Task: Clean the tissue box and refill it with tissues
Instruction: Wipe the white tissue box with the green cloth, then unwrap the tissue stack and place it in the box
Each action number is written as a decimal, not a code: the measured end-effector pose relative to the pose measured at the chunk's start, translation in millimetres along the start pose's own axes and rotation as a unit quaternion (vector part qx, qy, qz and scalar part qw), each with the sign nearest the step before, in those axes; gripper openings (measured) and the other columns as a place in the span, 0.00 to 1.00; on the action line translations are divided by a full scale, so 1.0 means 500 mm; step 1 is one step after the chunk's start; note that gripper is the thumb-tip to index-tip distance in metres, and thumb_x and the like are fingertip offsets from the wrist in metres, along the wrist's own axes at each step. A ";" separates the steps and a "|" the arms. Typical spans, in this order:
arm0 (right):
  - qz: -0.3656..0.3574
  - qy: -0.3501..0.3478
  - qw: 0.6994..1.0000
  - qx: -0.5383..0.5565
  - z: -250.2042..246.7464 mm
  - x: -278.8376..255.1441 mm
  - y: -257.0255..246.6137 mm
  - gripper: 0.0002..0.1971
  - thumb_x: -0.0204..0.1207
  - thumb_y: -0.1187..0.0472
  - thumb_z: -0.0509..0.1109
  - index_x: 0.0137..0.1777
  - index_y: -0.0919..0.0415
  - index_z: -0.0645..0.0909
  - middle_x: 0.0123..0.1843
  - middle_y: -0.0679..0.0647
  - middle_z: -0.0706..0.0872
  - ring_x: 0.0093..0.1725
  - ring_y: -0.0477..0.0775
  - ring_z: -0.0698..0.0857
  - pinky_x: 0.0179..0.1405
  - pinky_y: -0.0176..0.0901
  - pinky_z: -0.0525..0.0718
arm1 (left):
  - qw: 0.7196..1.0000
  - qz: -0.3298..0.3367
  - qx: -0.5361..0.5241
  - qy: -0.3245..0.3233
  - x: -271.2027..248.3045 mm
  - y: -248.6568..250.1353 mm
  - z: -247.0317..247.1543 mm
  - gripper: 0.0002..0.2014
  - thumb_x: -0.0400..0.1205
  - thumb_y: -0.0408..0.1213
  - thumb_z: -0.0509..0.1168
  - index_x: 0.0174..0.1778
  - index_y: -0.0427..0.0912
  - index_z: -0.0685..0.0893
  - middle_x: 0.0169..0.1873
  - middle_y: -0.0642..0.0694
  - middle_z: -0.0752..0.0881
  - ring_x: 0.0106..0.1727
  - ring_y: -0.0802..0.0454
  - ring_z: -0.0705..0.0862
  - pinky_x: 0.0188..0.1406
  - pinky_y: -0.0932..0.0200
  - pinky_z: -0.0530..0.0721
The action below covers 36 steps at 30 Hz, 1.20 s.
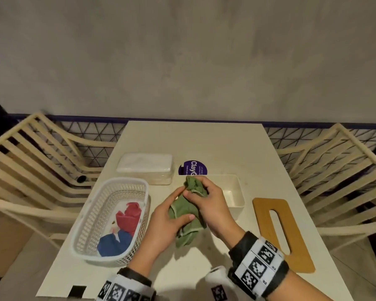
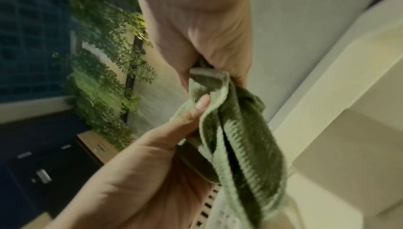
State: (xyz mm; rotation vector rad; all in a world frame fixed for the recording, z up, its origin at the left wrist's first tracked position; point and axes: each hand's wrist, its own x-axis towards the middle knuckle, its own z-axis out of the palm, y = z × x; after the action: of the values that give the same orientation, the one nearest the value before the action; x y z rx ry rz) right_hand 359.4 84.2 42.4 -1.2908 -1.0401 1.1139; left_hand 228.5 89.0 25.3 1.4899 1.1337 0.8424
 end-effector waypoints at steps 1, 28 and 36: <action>0.003 -0.029 1.000 0.001 0.032 0.011 -0.006 0.14 0.71 0.70 0.74 0.54 0.56 0.82 0.47 0.52 0.88 0.47 0.51 0.86 0.52 0.46 0.85 | 0.999 0.000 0.004 0.049 -0.005 0.001 -0.031 0.34 0.70 0.27 0.74 0.67 0.62 0.74 0.55 0.65 0.82 0.55 0.74 0.82 0.54 0.73 0.81; 0.127 -0.122 0.874 -0.454 0.205 0.407 0.062 0.28 0.70 0.60 0.74 0.71 0.57 0.72 0.72 0.63 0.73 0.69 0.65 0.73 0.69 0.50 0.73 | 0.873 -0.229 0.430 0.028 0.347 -0.045 -0.348 0.23 0.80 0.43 0.61 0.68 0.33 0.73 0.69 0.35 0.77 0.69 0.37 0.76 0.64 0.52 0.74; 0.315 -0.020 0.897 -0.309 0.203 0.443 0.146 0.52 0.75 0.54 0.71 0.79 0.68 0.31 0.81 0.68 0.55 0.78 0.66 0.61 0.75 0.51 0.65 | 0.827 -0.275 0.485 -0.066 0.453 -0.074 -0.340 0.23 0.85 0.42 0.54 0.75 0.35 0.67 0.75 0.37 0.72 0.75 0.42 0.71 0.69 0.56 0.68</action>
State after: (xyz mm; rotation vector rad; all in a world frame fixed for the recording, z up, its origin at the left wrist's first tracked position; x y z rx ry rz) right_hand 296.5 317.9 -35.8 -2.2380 -1.0768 1.3323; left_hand 132.3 357.9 14.1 1.7873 1.8952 -0.3324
